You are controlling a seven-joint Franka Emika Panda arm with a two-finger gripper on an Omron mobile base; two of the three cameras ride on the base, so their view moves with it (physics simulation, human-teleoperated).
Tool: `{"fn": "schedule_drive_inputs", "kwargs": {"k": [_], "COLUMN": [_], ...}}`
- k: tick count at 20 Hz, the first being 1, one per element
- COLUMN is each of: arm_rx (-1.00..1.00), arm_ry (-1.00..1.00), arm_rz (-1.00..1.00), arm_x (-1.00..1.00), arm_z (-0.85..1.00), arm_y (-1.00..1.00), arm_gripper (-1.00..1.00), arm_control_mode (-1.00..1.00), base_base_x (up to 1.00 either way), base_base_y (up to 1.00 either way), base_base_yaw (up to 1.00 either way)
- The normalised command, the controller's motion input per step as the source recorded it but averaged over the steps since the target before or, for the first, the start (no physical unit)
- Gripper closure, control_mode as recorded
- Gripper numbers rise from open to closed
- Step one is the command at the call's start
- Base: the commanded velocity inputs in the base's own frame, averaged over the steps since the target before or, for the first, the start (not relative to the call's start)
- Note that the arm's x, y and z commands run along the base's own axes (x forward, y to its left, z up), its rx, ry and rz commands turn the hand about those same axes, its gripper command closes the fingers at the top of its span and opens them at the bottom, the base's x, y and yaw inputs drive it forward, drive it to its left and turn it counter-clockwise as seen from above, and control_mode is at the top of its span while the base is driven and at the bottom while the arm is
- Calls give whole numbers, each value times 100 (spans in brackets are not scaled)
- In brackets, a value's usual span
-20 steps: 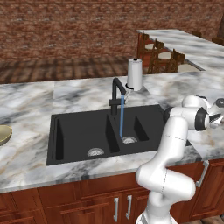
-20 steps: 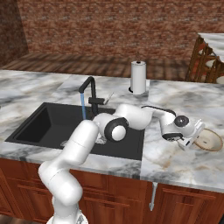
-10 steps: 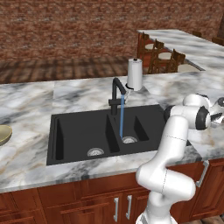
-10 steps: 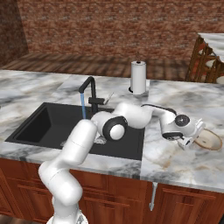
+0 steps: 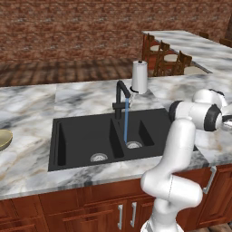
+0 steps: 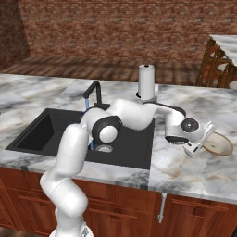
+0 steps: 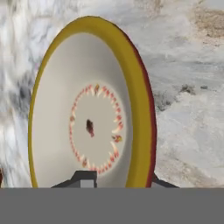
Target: Rinse each bowl for a few seconds and place them down in the sink or on the counter.
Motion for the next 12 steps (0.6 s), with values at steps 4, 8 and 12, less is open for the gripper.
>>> {"fn": "schedule_drive_inputs", "kwargs": {"k": [4, 8, 12], "arm_rx": [-3, -4, -5], "arm_ry": [-6, -2, -1], "arm_rz": [8, 16, 21], "arm_x": [-63, -53, -42], "arm_z": [43, 42, 50], "arm_y": [64, 69, 63], "arm_gripper": [100, 100, 100], "arm_control_mode": [-100, -100, -100], "base_base_x": [0, 0, 0], "base_base_y": [0, 0, 0], "base_base_yaw": [0, 0, 0]}}
